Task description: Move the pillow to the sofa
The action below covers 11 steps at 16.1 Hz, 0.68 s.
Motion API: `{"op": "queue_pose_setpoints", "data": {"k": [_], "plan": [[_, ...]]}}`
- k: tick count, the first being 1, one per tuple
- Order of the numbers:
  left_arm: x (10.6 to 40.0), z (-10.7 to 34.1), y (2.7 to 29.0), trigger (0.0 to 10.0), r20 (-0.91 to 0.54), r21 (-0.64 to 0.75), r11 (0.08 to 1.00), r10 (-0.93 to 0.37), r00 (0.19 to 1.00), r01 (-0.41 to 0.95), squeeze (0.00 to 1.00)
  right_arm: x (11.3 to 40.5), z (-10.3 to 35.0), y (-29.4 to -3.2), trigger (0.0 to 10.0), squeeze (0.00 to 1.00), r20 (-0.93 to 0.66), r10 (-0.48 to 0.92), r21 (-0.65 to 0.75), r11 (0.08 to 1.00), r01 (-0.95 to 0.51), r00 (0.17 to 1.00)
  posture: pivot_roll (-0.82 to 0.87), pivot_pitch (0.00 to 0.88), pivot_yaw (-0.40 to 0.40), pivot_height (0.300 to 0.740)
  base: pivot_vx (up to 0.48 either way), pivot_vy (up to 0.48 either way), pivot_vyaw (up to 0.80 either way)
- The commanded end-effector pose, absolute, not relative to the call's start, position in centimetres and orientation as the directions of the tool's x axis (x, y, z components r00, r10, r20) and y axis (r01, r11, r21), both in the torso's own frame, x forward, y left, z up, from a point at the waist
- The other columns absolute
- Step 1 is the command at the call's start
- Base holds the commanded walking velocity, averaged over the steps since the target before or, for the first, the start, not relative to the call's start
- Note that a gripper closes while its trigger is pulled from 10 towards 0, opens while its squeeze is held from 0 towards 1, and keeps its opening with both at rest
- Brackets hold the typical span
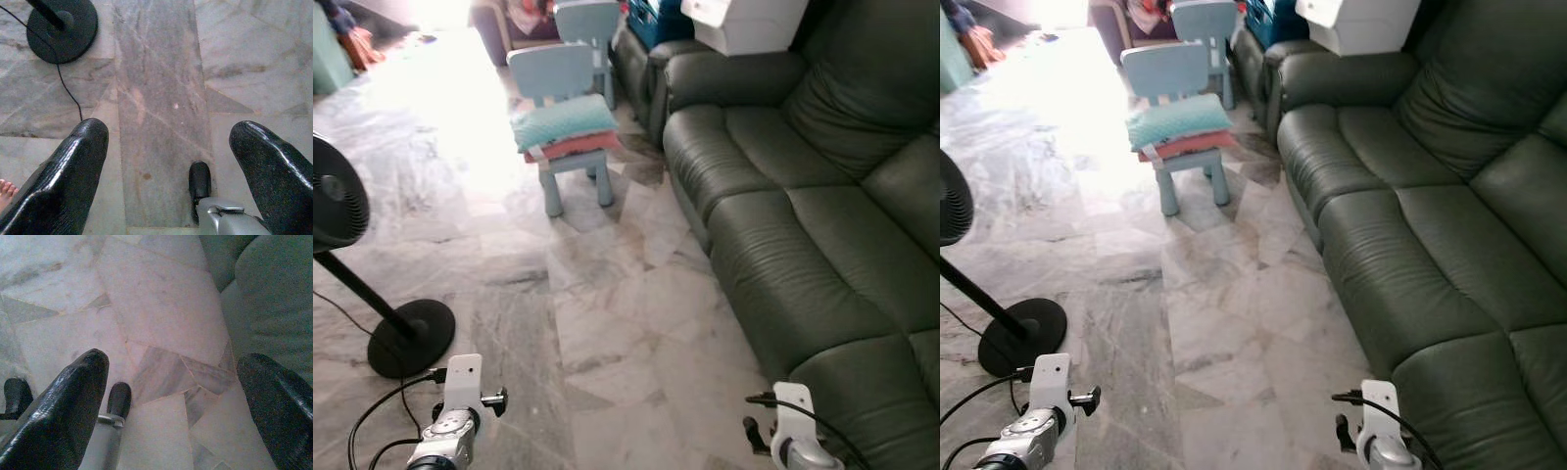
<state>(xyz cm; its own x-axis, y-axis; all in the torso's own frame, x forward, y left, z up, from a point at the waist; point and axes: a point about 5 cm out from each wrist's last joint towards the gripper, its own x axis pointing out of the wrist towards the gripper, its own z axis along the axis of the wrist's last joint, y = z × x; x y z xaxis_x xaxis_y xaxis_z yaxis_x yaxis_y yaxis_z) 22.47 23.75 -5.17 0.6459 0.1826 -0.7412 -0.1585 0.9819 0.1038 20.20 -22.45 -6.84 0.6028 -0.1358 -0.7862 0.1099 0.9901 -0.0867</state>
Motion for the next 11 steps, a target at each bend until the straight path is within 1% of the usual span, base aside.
{"op": "queue_pose_setpoints", "data": {"k": [1,2,5,11], "plan": [[22.0,-5.4,23.8,10.0,-0.752,0.101,0.984,0.172,0.636,-0.147,0.0,20.5,-6.7,-22.1,10.0,0.0,-0.783,-0.126,-0.085,0.992,0.096,0.609,-0.05,0.053,-0.008,0.74,0.0,0.0,0.0],[21.9,-5.5,23.8,10.0,-0.757,0.098,0.985,0.167,0.631,-0.143,0.0,20.9,-6.6,-21.8,10.0,0.0,-0.777,-0.116,-0.082,0.993,0.084,0.619,-0.05,0.054,-0.008,0.74,0.0,0.0,0.0],[21.6,-5.6,24.0,10.0,-0.762,0.1,0.986,0.164,0.626,-0.137,0.0,21.1,-6.5,-21.5,10.0,0.0,-0.774,-0.105,-0.091,0.994,0.054,0.624,-0.05,0.057,-0.012,0.74,0.441,0.0,0.0],[20.9,-6.0,24.1,10.0,-0.779,0.105,0.986,0.164,0.606,-0.132,0.0,20.9,-6.6,-21.7,10.0,0.0,-0.775,-0.106,-0.104,0.994,0.04,0.622,-0.05,0.063,-0.016,0.74,0.442,0.0,0.0]]}}
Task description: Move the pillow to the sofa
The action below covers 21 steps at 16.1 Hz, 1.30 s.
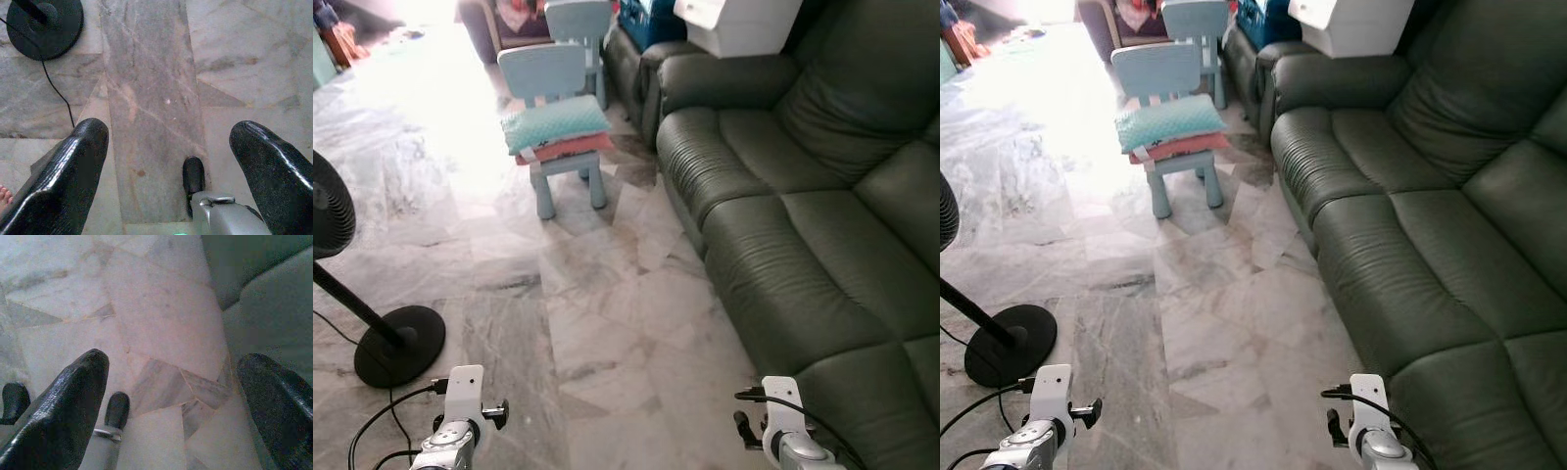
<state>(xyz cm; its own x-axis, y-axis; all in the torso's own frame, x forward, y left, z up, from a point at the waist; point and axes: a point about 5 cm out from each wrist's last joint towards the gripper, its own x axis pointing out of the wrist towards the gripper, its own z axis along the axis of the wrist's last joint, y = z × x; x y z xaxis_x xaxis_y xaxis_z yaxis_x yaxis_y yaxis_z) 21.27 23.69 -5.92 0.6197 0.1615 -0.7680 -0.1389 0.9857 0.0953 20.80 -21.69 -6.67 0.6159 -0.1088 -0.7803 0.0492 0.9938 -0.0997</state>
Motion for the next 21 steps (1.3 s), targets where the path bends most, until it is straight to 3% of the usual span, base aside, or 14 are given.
{"op": "queue_pose_setpoints", "data": {"k": [1,12,21], "plan": [[20.81,-6.09,24.13,10.0,-0.78,0.106,0.986,0.164,0.603,-0.131,0.0,20.93,-6.57,-21.71,10.0,0.0,-0.776,-0.105,-0.104,0.994,0.038,0.622,-0.05,0.063,-0.015,0.74,0.442,0.0,0.0],[20.45,-6.3,24.16,10.0,-0.79,0.122,0.986,0.167,0.59,-0.116,0.0,20.97,-6.58,-21.49,10.0,0.0,-0.776,-0.093,-0.103,0.994,0.021,0.624,-0.05,0.063,-0.016,0.74,0.44,0.0,0.0],[20.14,-6.43,24.42,10.0,-0.794,0.161,0.977,0.211,0.571,-0.138,0.0,21.31,-6.39,-21.42,10.0,0.0,-0.774,-0.079,-0.109,0.994,-0.008,0.629,-0.05,0.043,-0.021,0.74,0.0,0.0,0.0]]}}
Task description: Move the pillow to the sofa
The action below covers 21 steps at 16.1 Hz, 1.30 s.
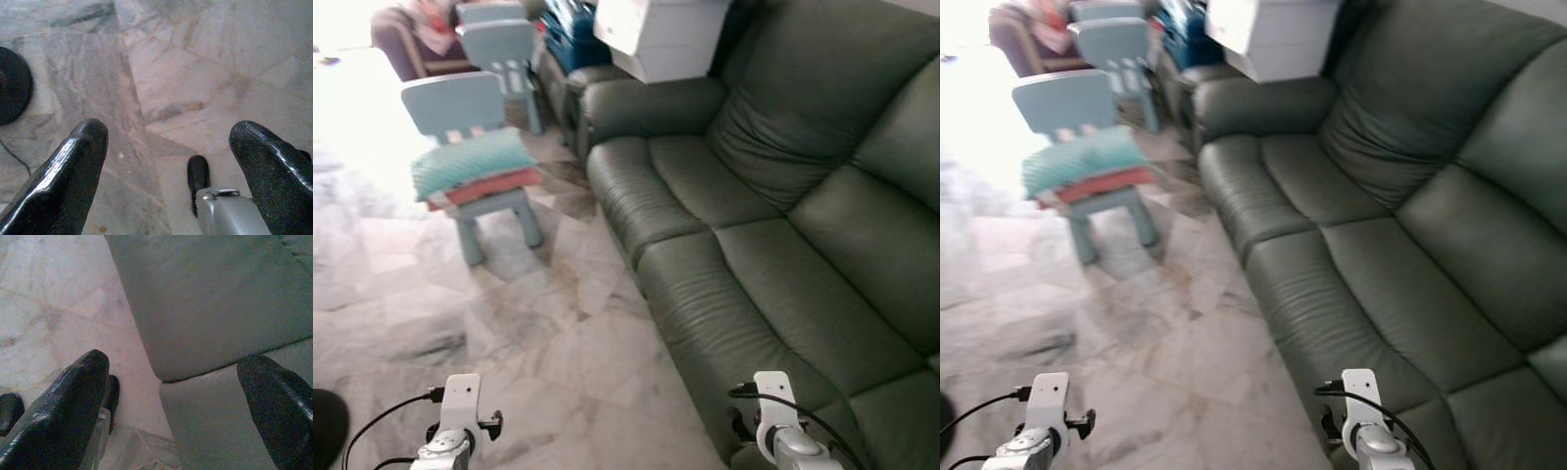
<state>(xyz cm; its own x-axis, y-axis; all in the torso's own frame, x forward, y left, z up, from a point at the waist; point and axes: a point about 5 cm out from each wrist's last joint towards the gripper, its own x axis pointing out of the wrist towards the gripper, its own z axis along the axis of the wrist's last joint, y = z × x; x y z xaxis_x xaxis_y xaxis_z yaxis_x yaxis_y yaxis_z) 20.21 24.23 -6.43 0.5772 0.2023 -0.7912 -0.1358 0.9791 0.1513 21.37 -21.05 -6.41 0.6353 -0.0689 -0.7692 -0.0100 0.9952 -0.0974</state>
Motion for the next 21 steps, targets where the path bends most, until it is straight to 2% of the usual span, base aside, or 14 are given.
{"op": "queue_pose_setpoints", "data": {"k": [1,10,13,14,16,17,18,19,20,21], "plan": [[20.1,-6.4,24.5,10.0,-0.793,0.171,0.976,0.218,0.569,-0.135,0.0,21.4,-6.4,-21.2,10.0,0.0,-0.773,-0.062,-0.107,0.994,-0.034,0.632,-0.04,0.039,-0.021,0.74,0.0,0.0,0.8],[20.1,-6.4,24.8,10.0,-0.79,0.182,0.971,0.239,0.564,-0.156,0.0,21.2,-6.5,-20.9,10.0,0.0,-0.776,-0.065,-0.099,0.995,-0.02,0.628,-0.04,0.05,-0.02,0.74,0.0,0.0,0.73],[23.0,-4.4,24.8,10.0,-0.705,0.085,0.97,0.22,0.674,-0.228,0.0,22.9,-5.4,-21.3,10.0,0.0,-0.725,-0.074,-0.037,0.997,0.069,0.684,-0.04,0.056,-0.03,0.74,0.0,0.0,0.0],[25.2,-2.8,24.7,10.0,-0.644,0.068,0.975,0.205,0.737,-0.211,0.0,24.8,-4.0,-21.2,10.0,0.0,-0.666,-0.071,0.035,0.991,0.126,0.743,-0.04,0.057,-0.034,0.74,0.0,0.0,0.0],[27.2,-1.2,25.0,10.0,-0.604,0.205,0.949,0.317,0.732,-0.241,0.0,26.6,-2.6,-20.8,10.0,0.0,-0.598,-0.063,0.055,0.991,0.12,0.799,-0.04,0.06,-0.038,0.74,0.0,0.0,0.0],[28.7,0.4,24.4,10.0,-0.506,0.176,0.976,0.202,0.838,-0.129,0.0,27.8,-1.5,-20.4,10.0,0.0,-0.537,-0.061,0.022,0.996,0.087,0.841,-0.04,0.06,-0.039,0.74,0.0,0.0,0.0],[29.0,0.9,24.0,10.0,-0.456,0.144,0.985,0.148,0.877,-0.092,0.0,28.3,-0.9,-20.3,10.0,0.0,-0.501,-0.075,-0.013,0.997,0.079,0.862,-0.04,0.06,-0.041,0.74,0.0,0.0,0.0],[29.2,1.2,24.0,10.0,-0.427,0.17,0.979,0.177,0.887,-0.114,0.0,28.8,-0.3,-20.0,10.0,0.0,-0.459,-0.072,-0.035,0.997,0.063,0.885,-0.04,0.062,-0.041,0.74,0.0,0.0,0.0],[30.1,3.0,23.5,10.0,-0.286,0.156,0.983,0.139,0.948,-0.097,0.0,30.0,1.7,-18.8,10.0,0.0,-0.326,-0.001,0.018,1.0,0.008,0.945,-0.05,0.064,-0.044,0.74,0.0,0.0,0.0],[30.1,3.4,23.3,10.0,-0.253,0.18,0.979,0.139,0.957,-0.094,0.0,30.2,2.2,-18.7,10.0,0.0,-0.29,0.001,-0.024,1.0,-0.008,0.957,-0.05,0.064,-0.047,0.74,0.0,0.0,0.0]]}}
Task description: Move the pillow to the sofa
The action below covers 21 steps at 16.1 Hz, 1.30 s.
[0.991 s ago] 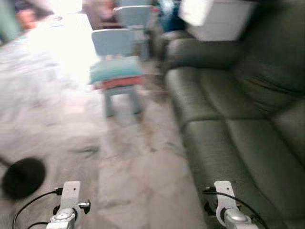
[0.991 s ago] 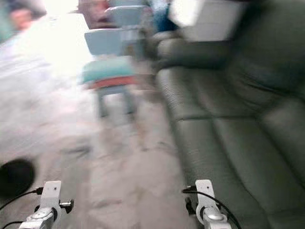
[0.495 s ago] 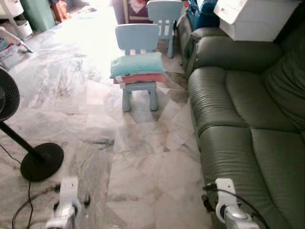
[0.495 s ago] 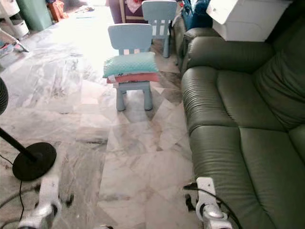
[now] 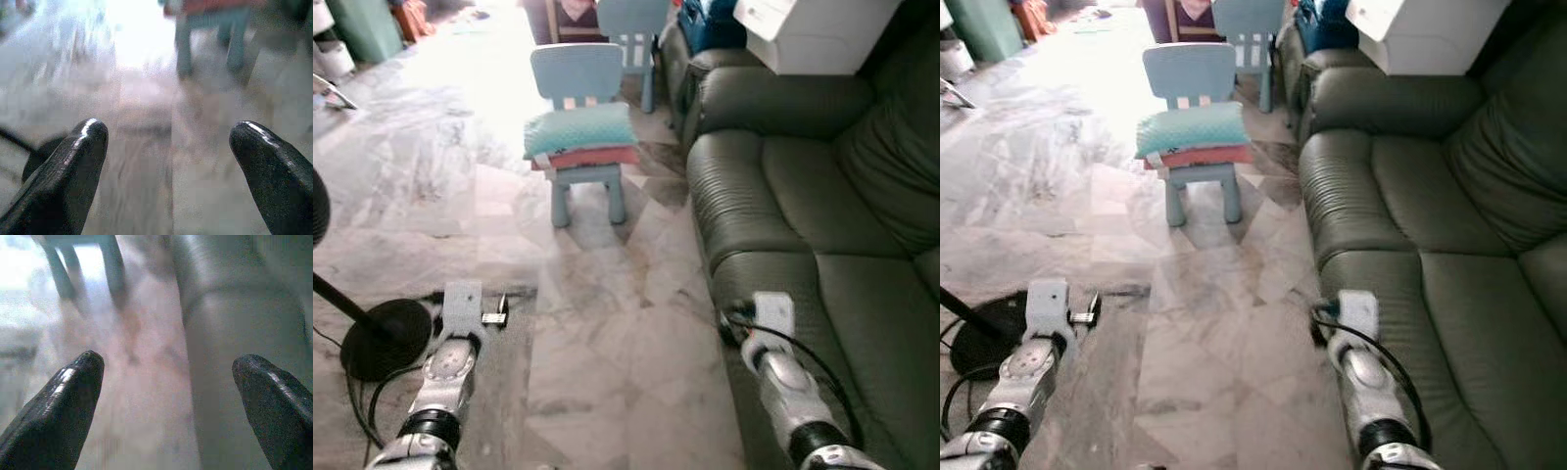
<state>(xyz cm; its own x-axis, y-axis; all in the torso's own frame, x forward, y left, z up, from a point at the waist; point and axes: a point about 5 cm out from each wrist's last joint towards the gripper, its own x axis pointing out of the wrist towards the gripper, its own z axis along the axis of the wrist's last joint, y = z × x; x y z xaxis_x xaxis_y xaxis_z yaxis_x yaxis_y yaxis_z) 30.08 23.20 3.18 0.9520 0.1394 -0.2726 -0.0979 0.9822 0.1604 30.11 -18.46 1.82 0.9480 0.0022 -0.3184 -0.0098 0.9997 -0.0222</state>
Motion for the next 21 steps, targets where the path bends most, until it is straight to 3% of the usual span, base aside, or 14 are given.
{"op": "queue_pose_setpoints", "data": {"k": [1,4,6,8,12,21], "plan": [[30.0,4.4,22.9,10.0,-0.188,0.176,0.981,0.109,0.976,-0.075,0.0,30.4,3.5,-18.4,10.0,0.0,-0.197,0.028,-0.097,0.994,-0.048,0.98,-0.04,0.065,-0.051,0.74,0.0,0.0,0.0],[28.1,7.4,21.1,10.0,-0.044,0.152,0.988,0.003,0.999,0.003,0.0,30.3,6.3,-19.6,10.0,0.0,-0.079,0.007,-0.101,0.995,-0.015,0.997,-0.03,0.074,-0.067,0.74,0.0,0.0,0.0],[26.0,9.7,20.1,10.0,0.036,0.174,0.983,-0.063,0.997,0.056,0.0,28.7,8.4,-19.3,10.0,0.0,0.001,0.077,-0.145,0.986,-0.076,0.997,-0.04,0.078,-0.074,0.74,0.0,0.0,0.0],[25.1,10.6,20.0,10.0,0.032,0.134,0.991,-0.034,0.999,0.03,0.0,26.6,9.3,-18.9,10.0,0.0,0.027,0.091,-0.146,0.986,-0.086,0.995,-0.05,0.071,-0.073,0.74,0.0,0.0,0.0],[25.3,10.3,20.4,10.0,-0.027,0.057,0.998,0.031,0.999,-0.029,0.0,26.1,9.0,-18.0,10.0,0.0,-0.019,0.073,-0.108,0.991,-0.075,0.997,-0.06,0.051,-0.069,0.74,0.0,0.0,0.0],[25.8,10.4,20.0,10.0,-0.096,0.019,1.0,0.014,0.995,-0.012,0.0,26.7,10.2,-17.8,10.0,0.0,-0.029,0.069,-0.078,0.994,-0.071,0.997,-0.06,0.054,-0.053,0.74,0.0,0.462,0.0]]}}
